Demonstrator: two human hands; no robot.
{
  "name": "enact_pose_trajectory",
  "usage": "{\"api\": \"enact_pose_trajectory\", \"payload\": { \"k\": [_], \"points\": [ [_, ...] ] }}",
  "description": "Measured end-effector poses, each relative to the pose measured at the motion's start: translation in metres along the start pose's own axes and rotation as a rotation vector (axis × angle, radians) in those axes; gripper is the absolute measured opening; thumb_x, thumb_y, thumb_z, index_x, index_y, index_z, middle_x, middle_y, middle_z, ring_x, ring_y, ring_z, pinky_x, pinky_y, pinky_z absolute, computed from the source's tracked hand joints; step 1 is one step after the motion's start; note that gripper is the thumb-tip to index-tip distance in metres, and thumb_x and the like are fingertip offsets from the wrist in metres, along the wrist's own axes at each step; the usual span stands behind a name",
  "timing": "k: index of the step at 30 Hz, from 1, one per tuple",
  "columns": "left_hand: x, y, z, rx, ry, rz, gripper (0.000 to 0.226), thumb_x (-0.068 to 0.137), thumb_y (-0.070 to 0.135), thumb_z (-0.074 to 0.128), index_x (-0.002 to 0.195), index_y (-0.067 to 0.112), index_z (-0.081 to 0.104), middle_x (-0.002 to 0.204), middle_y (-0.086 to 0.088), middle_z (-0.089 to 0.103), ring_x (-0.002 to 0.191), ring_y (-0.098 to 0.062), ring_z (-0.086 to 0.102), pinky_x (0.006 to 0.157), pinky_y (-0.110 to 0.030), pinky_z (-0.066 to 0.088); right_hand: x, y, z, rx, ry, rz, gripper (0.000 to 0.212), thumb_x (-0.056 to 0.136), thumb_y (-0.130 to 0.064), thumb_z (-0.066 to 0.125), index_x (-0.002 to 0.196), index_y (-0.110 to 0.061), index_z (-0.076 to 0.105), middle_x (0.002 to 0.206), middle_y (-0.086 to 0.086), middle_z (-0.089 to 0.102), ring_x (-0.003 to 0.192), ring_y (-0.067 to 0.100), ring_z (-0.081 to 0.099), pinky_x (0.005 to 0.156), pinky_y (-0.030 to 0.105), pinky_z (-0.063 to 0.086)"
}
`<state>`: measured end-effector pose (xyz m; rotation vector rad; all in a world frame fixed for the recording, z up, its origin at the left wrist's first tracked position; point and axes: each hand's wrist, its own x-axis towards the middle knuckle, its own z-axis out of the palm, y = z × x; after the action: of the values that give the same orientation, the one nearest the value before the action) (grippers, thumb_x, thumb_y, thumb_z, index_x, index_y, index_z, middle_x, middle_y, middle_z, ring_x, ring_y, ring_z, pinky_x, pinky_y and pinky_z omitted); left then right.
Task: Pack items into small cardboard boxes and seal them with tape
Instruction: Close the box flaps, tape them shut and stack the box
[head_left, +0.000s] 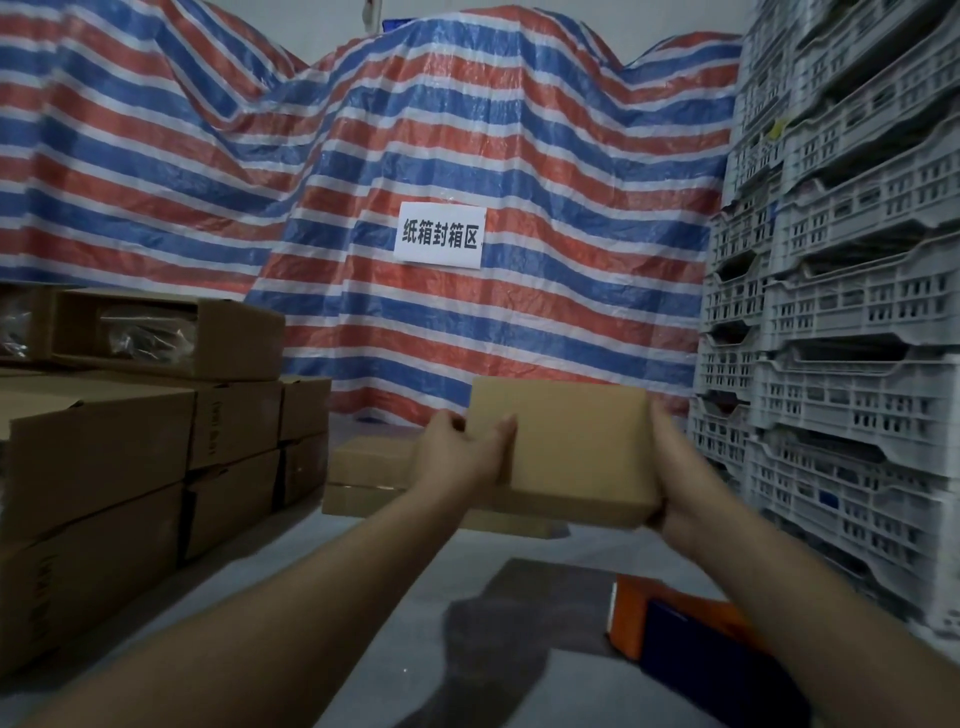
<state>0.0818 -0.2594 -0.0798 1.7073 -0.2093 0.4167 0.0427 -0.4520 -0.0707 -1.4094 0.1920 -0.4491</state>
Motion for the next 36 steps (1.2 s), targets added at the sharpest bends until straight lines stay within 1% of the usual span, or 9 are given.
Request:
{"api": "enact_pose_trajectory", "payload": {
  "k": [3,6,10,13,17,19,22,28,36],
  "points": [
    [0.030,0.014,0.045,0.081,-0.004,0.017,0.050,0.087,0.063,0.057,0.112,0.020,0.053,0.105,-0.001,0.060,0.097,-0.023,0.059,0.091,-0.046,0.052,0.027,-0.029,-0.031,-0.061,0.006,0.004,0.042,0.093,-0.054,0.057,0.119,-0.023,0.069,0.095,0.006,0.078,0.091,0.029,0.072,0.076,0.042,0.059],
    [0.058,0.016,0.094,0.046,-0.134,-0.009,0.059,0.083,0.064,0.061,0.122,0.020,0.050,0.114,-0.001,0.059,0.099,-0.020,0.058,0.091,-0.043,0.052,0.066,-0.040,-0.061,-0.194,0.043,0.017,0.035,0.098,-0.041,0.052,0.124,-0.019,0.060,0.108,0.013,0.071,0.100,0.033,0.067,0.089,0.049,0.056],
    [0.083,-0.007,0.141,0.129,-0.429,0.054,0.121,0.065,0.058,0.082,0.152,0.038,0.000,0.134,0.002,0.038,0.123,-0.024,0.046,0.095,-0.040,0.046,0.115,-0.028,-0.087,-0.278,0.108,0.068,0.036,0.103,-0.047,0.049,0.124,-0.019,0.058,0.109,0.011,0.066,0.092,0.030,0.064,0.065,0.037,0.051],
    [0.092,-0.040,0.155,0.185,-0.647,0.192,0.112,0.071,0.044,0.084,0.146,0.048,0.001,0.127,0.011,0.039,0.111,-0.011,0.046,0.083,-0.026,0.050,0.142,0.002,-0.101,-0.298,0.130,0.140,0.042,0.099,-0.055,0.052,0.115,-0.017,0.060,0.095,0.011,0.064,0.080,0.029,0.062,0.057,0.034,0.050],
    [0.095,-0.078,0.173,0.844,-0.494,0.488,0.044,0.087,0.053,0.063,0.122,0.031,0.047,0.120,-0.001,0.054,0.115,-0.022,0.049,0.098,-0.041,0.044,0.164,0.050,-0.113,-0.345,0.135,0.218,0.041,0.098,-0.053,0.055,0.110,-0.015,0.065,0.078,0.011,0.069,0.069,0.029,0.065,0.052,0.034,0.054],
    [0.096,-0.089,0.177,1.079,-0.336,0.655,0.046,0.089,0.064,0.052,0.121,0.031,0.053,0.122,-0.004,0.050,0.120,-0.025,0.040,0.102,-0.043,0.034,0.168,0.067,-0.114,-0.333,0.107,0.218,0.033,0.095,-0.047,0.063,0.103,-0.015,0.069,0.060,0.008,0.072,0.051,0.025,0.069,0.038,0.029,0.051],
    [0.107,-0.092,0.180,1.103,-0.300,0.674,0.052,0.089,0.067,0.049,0.127,0.031,0.052,0.134,-0.005,0.044,0.130,-0.027,0.034,0.110,-0.045,0.026,0.175,0.076,-0.113,-0.329,0.116,0.171,0.027,0.095,-0.042,0.066,0.100,-0.015,0.065,0.054,0.003,0.070,0.041,0.018,0.066,0.031,0.029,0.047],
    [0.121,-0.095,0.182,1.153,-0.277,0.547,0.061,0.089,0.068,0.047,0.133,0.026,0.050,0.147,-0.008,0.039,0.142,-0.031,0.024,0.118,-0.050,0.016,0.188,0.076,-0.100,-0.312,0.123,0.168,0.058,0.098,-0.052,0.056,0.138,-0.011,0.050,0.094,0.008,0.061,0.076,0.024,0.060,0.030,0.022,0.043],
    [0.122,-0.107,0.179,1.149,-0.270,0.489,0.071,0.094,0.064,0.041,0.149,0.020,0.031,0.154,-0.010,0.033,0.144,-0.032,0.023,0.120,-0.050,0.012,0.198,0.082,-0.093,-0.359,0.119,0.153,0.071,0.096,-0.058,0.051,0.148,-0.011,0.041,0.118,0.010,0.059,0.090,0.027,0.059,0.062,0.037,0.061]
  ]
}}
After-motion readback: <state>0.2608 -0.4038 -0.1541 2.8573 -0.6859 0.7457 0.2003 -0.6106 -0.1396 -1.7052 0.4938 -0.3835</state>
